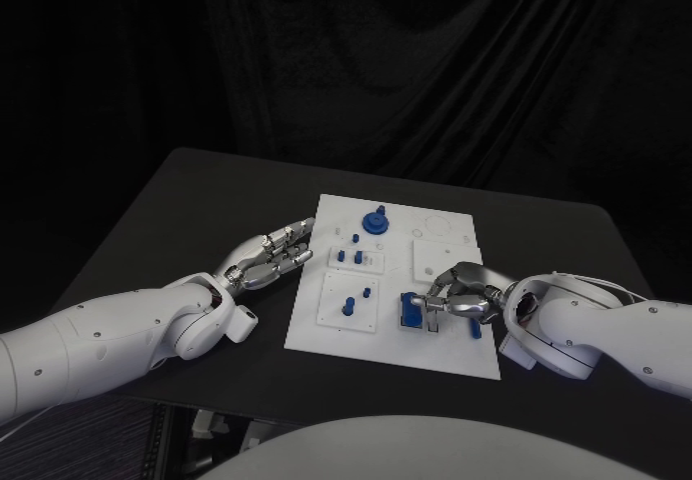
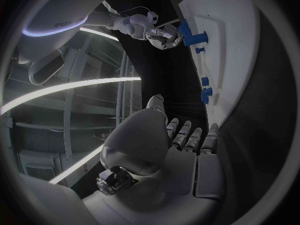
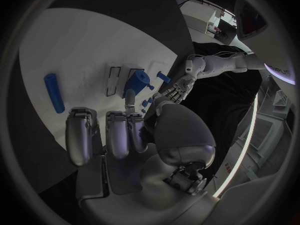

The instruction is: Assemble the parts on the task board

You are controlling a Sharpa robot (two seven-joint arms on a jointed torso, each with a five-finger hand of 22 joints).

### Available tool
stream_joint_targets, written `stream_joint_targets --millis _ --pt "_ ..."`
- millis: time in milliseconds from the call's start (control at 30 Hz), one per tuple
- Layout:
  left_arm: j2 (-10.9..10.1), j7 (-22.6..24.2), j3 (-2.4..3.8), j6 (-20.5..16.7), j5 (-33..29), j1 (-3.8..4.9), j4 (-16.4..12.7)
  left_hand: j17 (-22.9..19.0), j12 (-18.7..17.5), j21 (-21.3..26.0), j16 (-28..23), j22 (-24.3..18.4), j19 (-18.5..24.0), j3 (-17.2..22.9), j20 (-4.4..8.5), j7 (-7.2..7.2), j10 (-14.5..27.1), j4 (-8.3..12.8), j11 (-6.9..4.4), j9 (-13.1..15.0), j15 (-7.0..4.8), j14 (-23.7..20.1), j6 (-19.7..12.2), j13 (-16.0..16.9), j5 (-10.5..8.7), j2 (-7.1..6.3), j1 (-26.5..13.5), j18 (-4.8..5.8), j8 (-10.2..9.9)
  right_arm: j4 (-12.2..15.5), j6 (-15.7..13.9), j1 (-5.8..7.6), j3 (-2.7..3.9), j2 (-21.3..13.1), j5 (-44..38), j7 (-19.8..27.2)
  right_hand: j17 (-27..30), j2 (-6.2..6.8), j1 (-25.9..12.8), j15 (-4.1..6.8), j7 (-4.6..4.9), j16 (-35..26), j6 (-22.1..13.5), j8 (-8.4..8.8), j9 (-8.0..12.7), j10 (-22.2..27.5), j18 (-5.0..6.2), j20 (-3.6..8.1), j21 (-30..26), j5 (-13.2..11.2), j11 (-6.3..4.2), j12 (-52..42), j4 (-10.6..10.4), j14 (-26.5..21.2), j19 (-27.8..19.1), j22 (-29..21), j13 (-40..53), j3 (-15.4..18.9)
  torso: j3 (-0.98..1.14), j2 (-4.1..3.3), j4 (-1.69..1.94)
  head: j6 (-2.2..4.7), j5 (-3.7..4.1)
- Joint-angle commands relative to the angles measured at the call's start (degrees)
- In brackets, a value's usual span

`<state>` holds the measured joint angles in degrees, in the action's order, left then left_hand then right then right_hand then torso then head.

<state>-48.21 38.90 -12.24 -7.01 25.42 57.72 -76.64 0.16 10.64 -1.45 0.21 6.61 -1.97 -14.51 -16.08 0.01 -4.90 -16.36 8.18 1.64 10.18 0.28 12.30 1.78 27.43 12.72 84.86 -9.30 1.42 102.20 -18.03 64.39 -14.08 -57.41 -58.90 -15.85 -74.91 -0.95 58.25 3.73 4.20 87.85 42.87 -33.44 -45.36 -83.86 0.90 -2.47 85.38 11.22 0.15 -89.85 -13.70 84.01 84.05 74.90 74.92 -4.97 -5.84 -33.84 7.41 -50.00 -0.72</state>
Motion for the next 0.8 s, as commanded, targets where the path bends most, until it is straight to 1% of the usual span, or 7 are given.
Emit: stream_joint_targets --millis 33,100,200,267,300,500,800 --pt "0.0 3.5 0.05 0.7 -0.3 -0.10 -0.1 -0.1 0.0 0.1 -0.1 0.0 0.0 0.2 -0.52 0.02 0.1 -0.1 0.24 0.1 0.33 0.0 0.2 0.0 -0.20 0.36 -0.1 -0.80 0.4 0.4 -0.5 -0.10 -0.01 -0.3 -4.3 1.7 -10.9 -0.08 0.6 0.05 -0.16 0.3 -0.5 -2.11 -1.4 -6.1 0.32 -0.10 0.5 -0.6 -0.25 -0.2 -0.2 5.1 4.0 13.5 15.1 0.7 -0.01 0.01 -0.06 0.00 0.02" --pt "0.0 3.5 0.05 0.7 -0.3 -0.11 -0.1 0.0 0.0 0.1 -0.1 0.0 0.0 0.2 -0.53 0.04 0.1 -0.1 0.24 0.1 0.36 0.1 0.2 0.0 -0.16 0.39 -0.1 -0.79 0.4 0.5 0.5 -0.15 -0.02 -0.4 -4.6 1.4 -11.0 -0.44 1.2 0.49 -0.81 0.4 -1.2 -6.77 -4.7 -6.1 0.31 0.26 0.5 -1.3 -0.76 -0.2 -0.4 5.2 4.0 13.5 15.1 1.8 -0.02 -0.01 -0.04 0.00 0.03" --pt "0.0 3.5 0.05 0.7 -0.3 -0.13 -0.1 0.0 0.0 0.1 -0.1 0.0 0.0 0.2 -0.53 0.04 0.1 -0.1 0.24 0.1 0.36 0.1 0.2 0.0 -0.16 0.39 -0.1 -0.79 0.4 0.5 1.6 -0.21 -0.03 -0.4 -5.3 1.0 -11.0 -0.67 1.7 0.86 -1.40 0.4 -1.7 -10.58 -7.6 -6.1 0.30 0.65 0.6 -1.9 -1.24 -0.2 -0.5 5.2 4.0 13.5 15.1 2.7 -0.02 0.00 0.01 0.00 0.11" --pt "0.1 3.4 0.05 0.8 -0.3 -0.14 -0.1 0.0 0.0 0.1 -0.1 0.0 0.0 0.2 -0.53 0.04 0.1 -0.1 0.24 0.1 0.36 0.1 0.2 0.0 -0.16 0.39 -0.1 -0.79 0.4 0.4 2.3 -0.25 -0.03 -0.4 -5.9 0.7 -10.9 -0.97 2.2 1.39 -2.07 0.3 -2.5 -14.65 -11.0 -6.1 0.30 1.14 0.6 -2.2 -1.85 -0.2 -0.6 5.1 4.0 13.5 15.1 3.7 -0.02 0.02 -0.01 0.00 0.06" --pt "0.1 3.4 0.05 0.8 -0.3 -0.14 -0.1 0.0 0.0 0.1 -0.1 0.0 0.0 0.2 -0.53 0.04 0.1 -0.1 0.24 0.1 0.36 0.1 0.2 0.0 -0.16 0.39 -0.1 -0.79 0.4 0.3 2.7 -0.27 -0.03 -0.3 -6.1 0.5 -11.0 -1.04 2.6 1.54 -2.28 0.4 -2.6 -15.72 -11.8 -6.1 0.29 1.27 0.6 -2.2 -2.04 -0.2 -0.5 5.2 4.1 13.5 15.1 3.9 -0.01 0.03 -0.02 0.00 0.05" --pt "0.0 3.4 0.05 0.8 -0.3 -0.16 -0.1 0.0 0.1 0.1 -0.1 0.1 0.0 0.2 -0.54 0.07 0.1 -0.1 0.24 0.1 0.39 0.1 0.2 0.0 -0.12 0.42 -0.2 -0.78 0.4 -0.1 4.3 -0.42 -0.04 -0.2 -6.7 -0.3 -10.8 -1.08 4.0 1.93 -2.77 0.3 -2.9 -18.04 -13.9 -6.1 0.31 1.63 0.5 -1.9 -2.49 -0.2 0.3 5.1 4.0 13.5 15.1 4.2 -0.04 0.01 0.01 0.00 0.03" --pt "0.0 3.4 0.05 0.8 -0.3 -0.19 -0.1 0.0 0.1 0.1 -0.1 0.1 0.0 0.2 -0.54 0.07 0.1 -0.1 0.24 0.1 0.39 0.1 0.2 0.0 -0.12 0.42 -0.2 -0.78 0.4 -0.9 4.9 -0.85 -0.05 0.4 -7.5 -0.7 -10.7 -1.36 5.6 2.14 -3.02 0.2 -3.1 -18.90 -14.7 -6.1 0.31 1.86 0.5 -0.8 -2.74 -0.2 1.5 5.1 4.0 13.5 15.1 4.0 -0.05 0.00 0.03 0.00 -0.02"
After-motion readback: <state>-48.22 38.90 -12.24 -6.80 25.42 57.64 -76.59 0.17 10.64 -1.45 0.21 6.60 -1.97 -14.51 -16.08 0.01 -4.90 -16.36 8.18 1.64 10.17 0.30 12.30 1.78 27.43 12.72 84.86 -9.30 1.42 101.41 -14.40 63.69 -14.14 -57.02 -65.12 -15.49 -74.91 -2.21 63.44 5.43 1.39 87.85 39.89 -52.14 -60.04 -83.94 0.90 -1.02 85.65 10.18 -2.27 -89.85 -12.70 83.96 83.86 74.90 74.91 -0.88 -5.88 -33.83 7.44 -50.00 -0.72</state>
